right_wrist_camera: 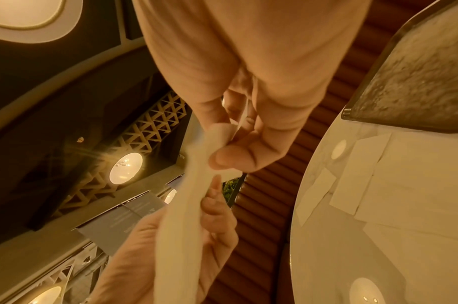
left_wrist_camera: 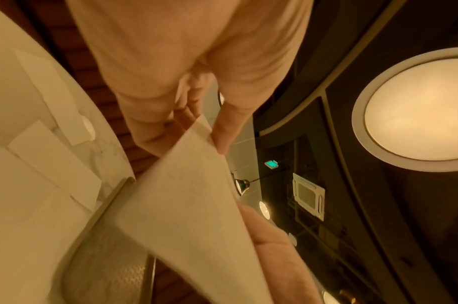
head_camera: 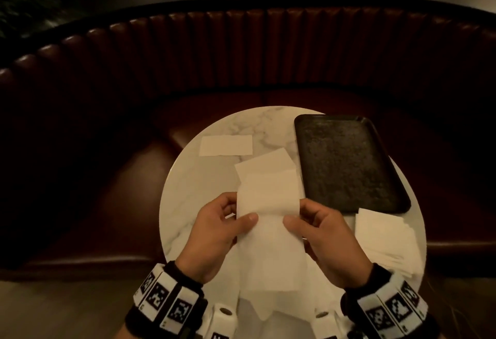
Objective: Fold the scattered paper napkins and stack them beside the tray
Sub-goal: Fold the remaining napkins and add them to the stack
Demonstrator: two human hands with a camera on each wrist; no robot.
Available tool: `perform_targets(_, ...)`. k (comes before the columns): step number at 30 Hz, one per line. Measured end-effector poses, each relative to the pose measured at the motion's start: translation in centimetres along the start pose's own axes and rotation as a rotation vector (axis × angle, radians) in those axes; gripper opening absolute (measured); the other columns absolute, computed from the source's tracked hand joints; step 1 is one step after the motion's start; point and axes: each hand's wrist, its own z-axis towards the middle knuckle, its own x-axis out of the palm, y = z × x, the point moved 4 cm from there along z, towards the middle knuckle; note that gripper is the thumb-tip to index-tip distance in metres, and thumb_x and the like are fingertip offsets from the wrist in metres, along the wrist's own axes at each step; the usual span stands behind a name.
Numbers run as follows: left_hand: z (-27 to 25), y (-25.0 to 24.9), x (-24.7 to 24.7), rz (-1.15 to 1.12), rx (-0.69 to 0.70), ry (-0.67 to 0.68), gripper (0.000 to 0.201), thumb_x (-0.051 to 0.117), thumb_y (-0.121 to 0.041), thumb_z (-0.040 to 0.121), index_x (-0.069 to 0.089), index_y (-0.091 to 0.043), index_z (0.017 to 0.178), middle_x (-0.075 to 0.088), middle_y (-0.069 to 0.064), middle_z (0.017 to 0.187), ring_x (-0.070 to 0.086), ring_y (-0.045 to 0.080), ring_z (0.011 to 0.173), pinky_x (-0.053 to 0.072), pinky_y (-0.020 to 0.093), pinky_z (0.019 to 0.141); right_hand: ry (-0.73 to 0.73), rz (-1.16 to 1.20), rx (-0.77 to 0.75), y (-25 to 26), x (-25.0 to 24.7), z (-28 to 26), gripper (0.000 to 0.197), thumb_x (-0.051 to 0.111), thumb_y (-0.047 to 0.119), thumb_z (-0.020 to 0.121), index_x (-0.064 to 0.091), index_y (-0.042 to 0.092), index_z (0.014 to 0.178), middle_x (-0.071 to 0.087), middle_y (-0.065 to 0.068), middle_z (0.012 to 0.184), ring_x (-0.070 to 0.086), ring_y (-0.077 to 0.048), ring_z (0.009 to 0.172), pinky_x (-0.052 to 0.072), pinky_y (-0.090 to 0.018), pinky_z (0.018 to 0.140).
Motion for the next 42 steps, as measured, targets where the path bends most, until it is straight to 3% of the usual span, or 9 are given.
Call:
perform_targets(3, -1.4, -0.9, -0.5, 0.089, 0.139, -0.008, 0.017, 0.073, 0.005, 0.079, 0.065, -0.001, 0.092, 0.066, 0.025, 0.099, 0.067, 0.041, 0.085, 0.054, 0.053, 0.081, -0.024, 0.011, -0.028, 0.1, 0.1, -1.1, 0.026, 0.053, -0.002, 0.091, 0.072, 0.010, 0.105, 0.074, -0.013, 0.104, 0.069, -0.032, 0.099, 0.058, -0.040, 0.085)
perform_targets(13, -3.5, -3.1, -0.6, 0.073, 0.260, 0.078, 0.027, 0.050, 0.024, 0.083, 0.068, 0.005, 0.077, 0.068, 0.012, 0.088, 0.066, 0.020, 0.079, 0.056, 0.029, 0.067, -0.022, 0.029, -0.129, 1.0, -0.2, -3.6, 0.040, 0.044, -0.010, 0.092, 0.075, 0.008, 0.075, 0.072, -0.012, 0.087, 0.067, -0.024, 0.076, 0.054, -0.031, 0.062)
perform_targets(20, -3.9, -2.4, 1.4, -0.025, -0.045, 0.076, 0.040, 0.054, -0.034, 0.092, 0.066, 0.003, 0.102, 0.062, 0.010, 0.086, 0.061, 0.026, 0.079, 0.051, 0.037, 0.068, -0.037, 0.043, -0.162, 1.8, 0.0, -4.4, 0.031, 0.037, -0.016, 0.092, 0.064, -0.009, 0.080, 0.065, 0.002, 0.059, 0.052, 0.000, 0.037, 0.036, -0.010, 0.035)
perform_targets(24, -4.0, -2.0, 2.2, 0.177, 0.046, 0.110, 0.024, 0.061, -0.022, 0.091, 0.067, 0.002, 0.089, 0.067, 0.009, 0.083, 0.062, 0.025, 0.079, 0.053, 0.040, 0.074, -0.036, -0.069, -0.204, 1.8, -0.4, -4.4, 0.031, 0.042, -0.020, 0.088, 0.068, -0.004, 0.081, 0.068, -0.012, 0.079, 0.056, 0.000, 0.044, 0.038, -0.009, 0.041)
perform_targets(26, -3.8, -2.1, 1.9, 0.268, 0.122, 0.100, 0.015, 0.061, -0.017, 0.092, 0.069, -0.004, 0.088, 0.069, 0.007, 0.084, 0.065, 0.022, 0.080, 0.056, 0.045, 0.079, 0.027, -0.081, -0.229, 2.0, -0.9, -4.2, 0.033, 0.048, -0.013, 0.077, 0.070, 0.005, 0.096, 0.070, -0.015, 0.095, 0.069, -0.010, 0.071, 0.052, -0.018, 0.056)
perform_targets(28, -3.8, -2.4, 1.9, 0.362, 0.201, 0.106, 0.013, 0.066, -0.024, 0.091, 0.070, -0.012, 0.087, 0.070, 0.002, 0.084, 0.066, 0.023, 0.081, 0.055, 0.047, 0.079, 0.119, -0.171, -0.232, 2.5, -1.2, -3.8, 0.048, 0.047, 0.000, 0.067, 0.066, 0.013, 0.109, 0.070, -0.012, 0.102, 0.068, -0.023, 0.095, 0.058, -0.035, 0.075)
perform_targets(31, -3.9, -2.8, 2.2, 0.525, 0.298, 0.124, 0.023, 0.063, -0.046, 0.083, 0.071, -0.024, 0.087, 0.071, -0.005, 0.085, 0.066, 0.023, 0.082, 0.055, 0.051, 0.077, 0.092, -0.530, -0.280, 3.8, 0.2, -3.3, 0.023, 0.067, 0.035, 0.082, 0.071, 0.025, 0.102, 0.073, 0.007, 0.093, 0.067, -0.009, 0.092, 0.056, -0.029, 0.082)
perform_targets(33, -3.8, -2.8, 2.3, 0.571, 0.331, 0.120, 0.026, 0.060, -0.052, 0.083, 0.071, -0.029, 0.090, 0.072, -0.006, 0.087, 0.067, 0.022, 0.083, 0.055, 0.052, 0.076, 0.054, -0.672, -0.298, 4.2, 1.2, -2.8, 0.036, 0.067, 0.058, 0.073, 0.075, 0.028, 0.091, 0.073, 0.015, 0.085, 0.068, -0.002, 0.086, 0.056, -0.026, 0.080)
perform_targets(42, -3.3, -2.4, 1.1, 0.448, 0.363, -0.008, 0.015, 0.061, -0.024, 0.094, 0.068, -0.017, 0.082, 0.067, 0.000, 0.081, 0.062, 0.018, 0.080, 0.051, 0.035, 0.073, -0.075, -0.484, -0.230, 2.8, -0.6, -2.6, 0.008, 0.070, 0.017, 0.083, 0.077, 0.019, 0.080, 0.075, 0.006, 0.074, 0.069, -0.008, 0.067, 0.057, -0.021, 0.065)
